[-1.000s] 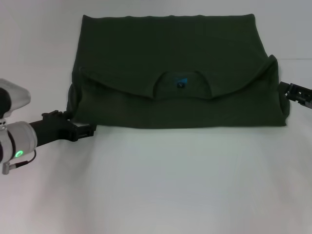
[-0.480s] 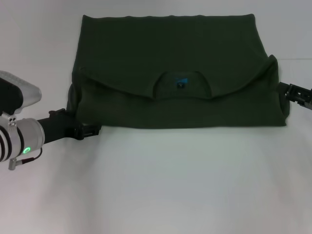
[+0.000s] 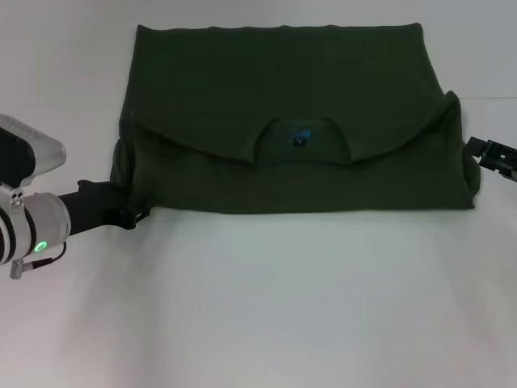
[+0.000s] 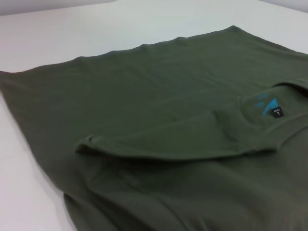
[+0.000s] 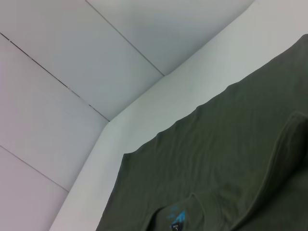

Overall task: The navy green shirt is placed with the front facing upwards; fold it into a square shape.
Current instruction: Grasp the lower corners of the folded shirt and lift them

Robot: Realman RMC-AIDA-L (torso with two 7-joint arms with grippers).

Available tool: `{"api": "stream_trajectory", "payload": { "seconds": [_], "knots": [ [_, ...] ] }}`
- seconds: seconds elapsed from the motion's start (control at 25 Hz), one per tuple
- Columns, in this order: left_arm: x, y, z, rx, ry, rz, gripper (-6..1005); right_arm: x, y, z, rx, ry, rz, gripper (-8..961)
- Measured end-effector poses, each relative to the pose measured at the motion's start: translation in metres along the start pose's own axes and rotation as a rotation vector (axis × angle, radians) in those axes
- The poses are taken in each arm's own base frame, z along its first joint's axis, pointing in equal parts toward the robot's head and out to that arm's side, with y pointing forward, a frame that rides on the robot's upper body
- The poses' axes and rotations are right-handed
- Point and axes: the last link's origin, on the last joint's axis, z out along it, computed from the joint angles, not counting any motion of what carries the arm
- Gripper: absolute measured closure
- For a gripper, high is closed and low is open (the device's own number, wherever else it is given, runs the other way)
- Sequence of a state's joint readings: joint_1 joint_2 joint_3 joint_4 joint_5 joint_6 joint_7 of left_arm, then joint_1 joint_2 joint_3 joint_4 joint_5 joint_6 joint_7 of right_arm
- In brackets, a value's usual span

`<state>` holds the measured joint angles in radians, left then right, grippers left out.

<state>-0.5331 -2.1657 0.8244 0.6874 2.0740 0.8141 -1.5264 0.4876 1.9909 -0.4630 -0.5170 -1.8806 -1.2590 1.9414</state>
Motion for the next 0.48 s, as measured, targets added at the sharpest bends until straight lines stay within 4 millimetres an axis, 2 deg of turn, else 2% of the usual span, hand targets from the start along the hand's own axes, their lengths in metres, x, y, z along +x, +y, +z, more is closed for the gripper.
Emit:
{"api": "stream_trajectory", "payload": {
  "seconds": [0.36,0.48],
  "knots": [
    [0.0016,-0.0026,0.0010,0.019,0.001,0.001,735,0.0005,-0.0004,-0.0005,0.002,0.004,-0.003,301],
    [0.0022,-0.0024,0.0016,0.020,0.001,0.003,928,-0.0002,-0.0015,-0.0020,0.005,0.002,-0.004,304]
  ]
}}
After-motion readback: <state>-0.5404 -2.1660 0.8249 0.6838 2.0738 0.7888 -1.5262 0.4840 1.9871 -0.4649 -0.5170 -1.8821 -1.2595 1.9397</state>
